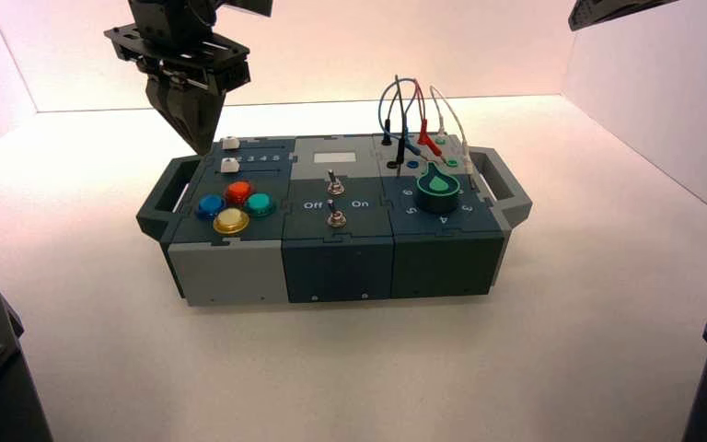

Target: Move the bottom slider to position 2.

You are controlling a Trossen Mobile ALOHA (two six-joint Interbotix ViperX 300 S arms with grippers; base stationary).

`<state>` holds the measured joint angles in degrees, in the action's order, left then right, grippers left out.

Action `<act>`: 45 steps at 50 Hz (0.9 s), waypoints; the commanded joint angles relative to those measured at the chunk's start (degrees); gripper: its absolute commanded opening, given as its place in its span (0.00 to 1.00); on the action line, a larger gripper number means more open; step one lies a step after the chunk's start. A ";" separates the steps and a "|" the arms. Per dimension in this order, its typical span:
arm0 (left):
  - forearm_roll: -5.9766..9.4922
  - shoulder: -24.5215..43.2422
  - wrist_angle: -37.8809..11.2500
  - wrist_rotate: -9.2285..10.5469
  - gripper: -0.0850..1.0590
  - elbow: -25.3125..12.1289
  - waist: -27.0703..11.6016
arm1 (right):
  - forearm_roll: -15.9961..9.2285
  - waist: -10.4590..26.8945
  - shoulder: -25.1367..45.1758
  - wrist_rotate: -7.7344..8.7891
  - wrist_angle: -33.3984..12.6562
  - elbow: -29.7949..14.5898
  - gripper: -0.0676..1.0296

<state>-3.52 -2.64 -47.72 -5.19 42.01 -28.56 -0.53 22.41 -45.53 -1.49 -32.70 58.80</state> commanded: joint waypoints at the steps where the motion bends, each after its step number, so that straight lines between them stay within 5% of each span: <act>1: -0.44 0.53 0.62 -0.09 0.05 -1.14 0.18 | 0.00 0.00 0.00 0.00 0.26 -1.23 0.04; 45: -2.11 5.62 1.93 -0.18 0.05 -4.39 0.18 | 0.09 -0.09 -0.62 0.09 0.26 -1.14 0.04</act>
<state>-5.45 3.52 -45.97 -5.19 39.11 -28.48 -0.53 22.41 -46.14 -1.41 -32.78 58.80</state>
